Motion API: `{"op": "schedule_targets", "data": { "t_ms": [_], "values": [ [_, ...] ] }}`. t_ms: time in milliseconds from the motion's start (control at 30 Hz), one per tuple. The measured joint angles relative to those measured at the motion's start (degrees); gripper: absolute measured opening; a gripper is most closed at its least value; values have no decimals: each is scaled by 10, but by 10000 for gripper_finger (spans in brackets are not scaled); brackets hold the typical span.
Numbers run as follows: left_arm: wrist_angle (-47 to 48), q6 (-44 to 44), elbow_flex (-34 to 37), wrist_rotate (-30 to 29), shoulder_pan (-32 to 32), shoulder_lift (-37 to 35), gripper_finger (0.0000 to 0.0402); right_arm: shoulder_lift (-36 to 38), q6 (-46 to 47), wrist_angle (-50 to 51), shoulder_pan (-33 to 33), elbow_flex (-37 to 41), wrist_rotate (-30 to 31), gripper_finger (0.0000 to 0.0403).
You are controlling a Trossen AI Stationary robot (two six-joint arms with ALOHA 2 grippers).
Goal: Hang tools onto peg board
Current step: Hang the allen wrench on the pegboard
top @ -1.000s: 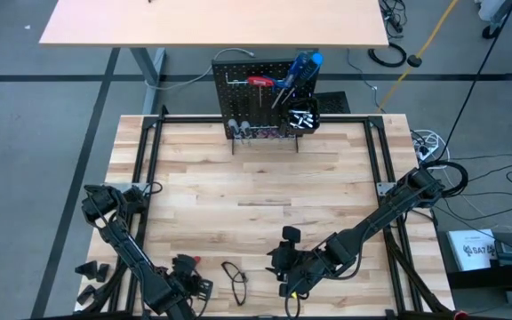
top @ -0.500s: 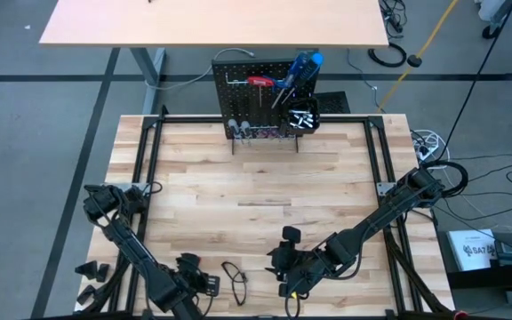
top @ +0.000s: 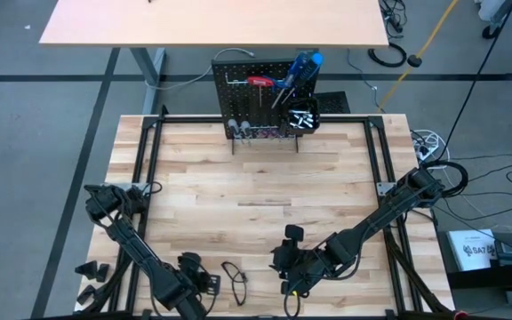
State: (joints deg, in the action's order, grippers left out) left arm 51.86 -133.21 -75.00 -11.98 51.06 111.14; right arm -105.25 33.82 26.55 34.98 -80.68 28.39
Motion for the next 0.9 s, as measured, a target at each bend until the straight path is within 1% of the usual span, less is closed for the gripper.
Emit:
{"op": "schedule_targets", "data": {
  "t_ms": [67,200,433,633,900],
  "values": [
    [21,0,0,10,0,0,130,0,0,0,0,0,0,171],
    [29,0,0,13,-1,2,130,0,0,0,0,0,0,171],
    [27,-6,0,13,-1,2,130,0,0,-1,0,0,-1,171],
    [26,-11,1,13,-1,17,130,0,7,-1,0,0,-2,171],
    [41,-14,1,18,-1,19,130,0,7,-1,0,0,-2,171]
  ]
}}
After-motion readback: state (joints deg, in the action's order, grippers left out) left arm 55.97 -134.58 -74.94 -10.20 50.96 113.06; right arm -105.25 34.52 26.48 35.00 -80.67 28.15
